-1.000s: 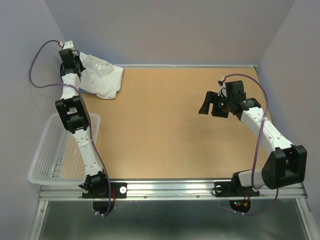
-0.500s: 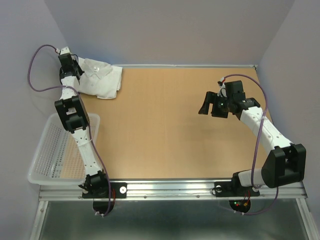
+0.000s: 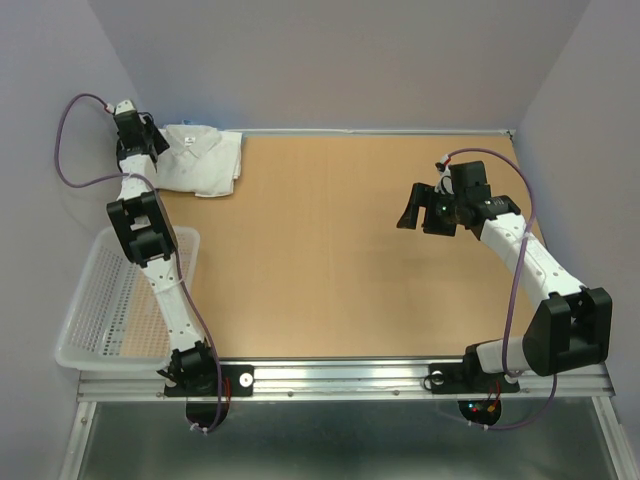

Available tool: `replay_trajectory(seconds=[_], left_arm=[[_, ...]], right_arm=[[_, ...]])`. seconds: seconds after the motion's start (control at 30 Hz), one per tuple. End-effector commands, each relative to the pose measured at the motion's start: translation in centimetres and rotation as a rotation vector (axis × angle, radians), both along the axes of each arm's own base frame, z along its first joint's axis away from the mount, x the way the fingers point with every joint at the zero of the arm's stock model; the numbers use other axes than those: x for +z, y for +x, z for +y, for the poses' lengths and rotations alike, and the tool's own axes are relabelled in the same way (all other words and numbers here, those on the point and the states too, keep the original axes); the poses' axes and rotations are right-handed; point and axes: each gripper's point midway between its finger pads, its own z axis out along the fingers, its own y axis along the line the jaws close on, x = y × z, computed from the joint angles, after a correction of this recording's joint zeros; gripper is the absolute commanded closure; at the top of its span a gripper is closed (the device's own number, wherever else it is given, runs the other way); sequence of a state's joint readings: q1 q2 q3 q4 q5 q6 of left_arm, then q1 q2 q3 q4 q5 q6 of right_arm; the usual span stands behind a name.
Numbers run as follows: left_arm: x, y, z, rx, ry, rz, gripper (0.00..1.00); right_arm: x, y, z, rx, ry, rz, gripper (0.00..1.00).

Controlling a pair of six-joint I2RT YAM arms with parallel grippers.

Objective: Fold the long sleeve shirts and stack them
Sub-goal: Neatly place the folded shirt to the corner

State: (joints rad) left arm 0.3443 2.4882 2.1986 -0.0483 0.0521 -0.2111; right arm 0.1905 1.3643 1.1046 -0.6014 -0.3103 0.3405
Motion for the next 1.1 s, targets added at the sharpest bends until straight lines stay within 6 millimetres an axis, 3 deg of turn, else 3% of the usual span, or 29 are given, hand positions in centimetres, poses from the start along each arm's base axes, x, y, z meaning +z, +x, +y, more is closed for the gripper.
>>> replay_trajectory(seconds=[0.0,0.1,0.13,0.2,0.3,0.33,0.37,0.43,0.5,0.53,0.57,0.6,0.63,0.67,0.7,0.73,0.77,0.8,0.83,0.9,0.93,1.0,1.03,1.07], left_arm=[[3.0,-1.5,4.3,0.097,-0.041,-0.087,0.39],[4.7,-2.3,3.9,0.092,-0.037,-0.098,0.26],[6.4,-2.6,3.6,0.087,-0.029,-0.119,0.23],[7.9,-3.0,3.1,0.075,-0.019,-0.132,0.17],[11.3,-4.0,1.6,0.045,0.003,-0.166,0.13],[11.2,-4.6,0.9,0.033,-0.007,-0.142,0.12],[13.6,-5.1,0.1,0.020,0.001,-0.170,0.12],[14.9,-6.1,-1.4,-0.017,-0.010,-0.167,0.12],[18.1,-7.6,-3.1,-0.045,0.007,-0.190,0.12],[18.5,-8.3,-3.7,-0.052,0.009,-0.177,0.12],[21.1,-9.6,-4.6,-0.062,0.029,-0.207,0.12],[22.0,-10.5,-4.9,-0.062,0.038,-0.208,0.12],[21.7,-11.6,-5.2,-0.066,0.030,-0.180,0.12],[24.3,-13.3,-6.0,-0.071,0.049,-0.216,0.12],[23.8,-14.6,-6.5,-0.076,0.039,-0.187,0.12],[26.6,-16.7,-7.4,-0.086,0.060,-0.235,0.12],[27.6,-18.1,-7.9,-0.089,0.069,-0.247,0.12],[27.1,-19.4,-8.4,-0.089,0.065,-0.232,0.12],[30.5,-22.4,-9.4,-0.090,0.102,-0.300,0.12],[32.6,-25.8,-10.2,-0.065,0.130,-0.345,0.12],[34.6,-29.3,-11.1,-0.047,0.155,-0.403,0.12],[36.3,-32.7,-12.1,-0.027,0.177,-0.460,0.11],[36.2,-34.1,-12.9,-0.005,0.179,-0.451,0.10],[37.6,-36.6,-13.5,0.016,0.201,-0.486,0.10]], right_arm=[[3.3,1.1,0.1,-0.008,0.018,-0.089,0.17],[3.7,1.2,0.1,-0.003,0.017,-0.106,0.17],[3.9,1.2,0.0,-0.001,0.014,-0.112,0.17],[4.2,1.3,-0.1,-0.005,0.008,-0.126,0.16],[5.0,1.3,-0.5,-0.014,-0.008,-0.156,0.16],[5.3,1.3,-0.7,-0.020,-0.014,-0.169,0.15],[5.7,1.4,-0.8,-0.026,-0.021,-0.181,0.14],[6.7,1.5,-1.6,-0.058,-0.048,-0.218,0.13],[7.9,1.7,-2.6,-0.101,-0.084,-0.257,0.12],[8.8,1.7,-3.0,-0.117,-0.095,-0.283,0.10],[9.6,1.8,-3.9,-0.148,-0.127,-0.308,0.09],[10.2,1.8,-4.4,-0.170,-0.144,-0.323,0.07],[11.4,1.4,-4.9,-0.191,-0.156,-0.355,0.05],[11.8,1.3,-6.1,-0.231,-0.202,-0.367,0.05],[12.9,1.2,-6.7,-0.256,-0.219,-0.394,0.02],[14.0,0.5,-7.4,-0.282,-0.236,-0.419,0.02],[14.6,0.2,-8.1,-0.307,-0.258,-0.436,0.01],[15.7,-0.2,-9.4,-0.361,-0.290,-0.462,0.01],[16.4,-0.7,-9.9,-0.388,-0.304,-0.473,0.00],[18.5,-2.1,-11.8,-0.487,-0.335,-0.524,0.00],[19.0,-2.6,-12.1,-0.512,-0.339,-0.535,0.00],[20.8,-4.3,-13.5,-0.586,-0.360,-0.593,0.00],[21.4,-4.9,-13.7,-0.602,-0.360,-0.614,0.00],[22.3,-5.6,-14.0,-0.627,-0.369,-0.642,0.00]])
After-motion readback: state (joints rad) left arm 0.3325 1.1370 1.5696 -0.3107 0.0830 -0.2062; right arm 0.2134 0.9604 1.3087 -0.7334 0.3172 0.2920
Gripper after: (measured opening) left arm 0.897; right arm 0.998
